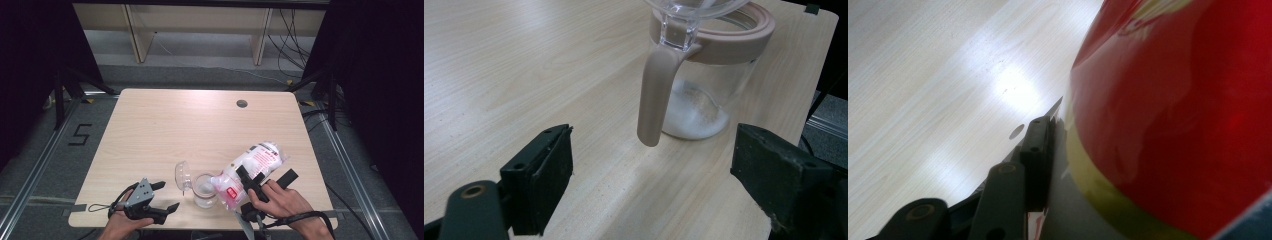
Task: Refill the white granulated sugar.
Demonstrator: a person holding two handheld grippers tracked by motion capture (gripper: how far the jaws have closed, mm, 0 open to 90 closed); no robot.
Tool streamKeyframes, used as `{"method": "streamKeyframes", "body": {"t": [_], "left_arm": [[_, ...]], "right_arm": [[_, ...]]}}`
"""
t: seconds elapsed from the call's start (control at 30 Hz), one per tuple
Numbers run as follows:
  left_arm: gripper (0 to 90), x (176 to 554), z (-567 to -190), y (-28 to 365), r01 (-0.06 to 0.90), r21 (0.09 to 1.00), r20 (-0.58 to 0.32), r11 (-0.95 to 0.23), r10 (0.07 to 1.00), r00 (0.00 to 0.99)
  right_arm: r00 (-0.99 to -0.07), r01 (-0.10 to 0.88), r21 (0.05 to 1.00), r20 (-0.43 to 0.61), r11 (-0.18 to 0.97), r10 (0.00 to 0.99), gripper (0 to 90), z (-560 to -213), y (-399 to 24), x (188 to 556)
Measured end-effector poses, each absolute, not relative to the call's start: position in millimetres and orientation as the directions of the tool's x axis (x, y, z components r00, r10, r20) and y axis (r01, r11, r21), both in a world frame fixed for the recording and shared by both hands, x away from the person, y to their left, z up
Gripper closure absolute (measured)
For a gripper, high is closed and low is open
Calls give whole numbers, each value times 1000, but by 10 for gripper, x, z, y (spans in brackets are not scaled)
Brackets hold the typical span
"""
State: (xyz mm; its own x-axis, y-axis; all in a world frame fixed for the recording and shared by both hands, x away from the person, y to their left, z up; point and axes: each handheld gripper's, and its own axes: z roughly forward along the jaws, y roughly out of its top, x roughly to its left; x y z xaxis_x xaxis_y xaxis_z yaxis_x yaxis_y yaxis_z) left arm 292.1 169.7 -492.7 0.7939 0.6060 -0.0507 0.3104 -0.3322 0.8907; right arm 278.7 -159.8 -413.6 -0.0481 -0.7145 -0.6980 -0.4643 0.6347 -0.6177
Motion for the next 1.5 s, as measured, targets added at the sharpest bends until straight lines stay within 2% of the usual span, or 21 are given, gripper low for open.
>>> {"method": "streamKeyframes", "body": {"t": [1.03, 1.5], "left_arm": [[163, 2913, -4928, 1691, 321, 890, -63, -323, 611, 789], [163, 2914, -4931, 1690, 321, 891, -65, -321, 610, 790]], "right_arm": [[-41, -478, -622, -690, 620, -723, 645, -4080, -1576, 2791], [-66, -478, -601, -703, 640, -708, 653, -4083, -1582, 2794]]}}
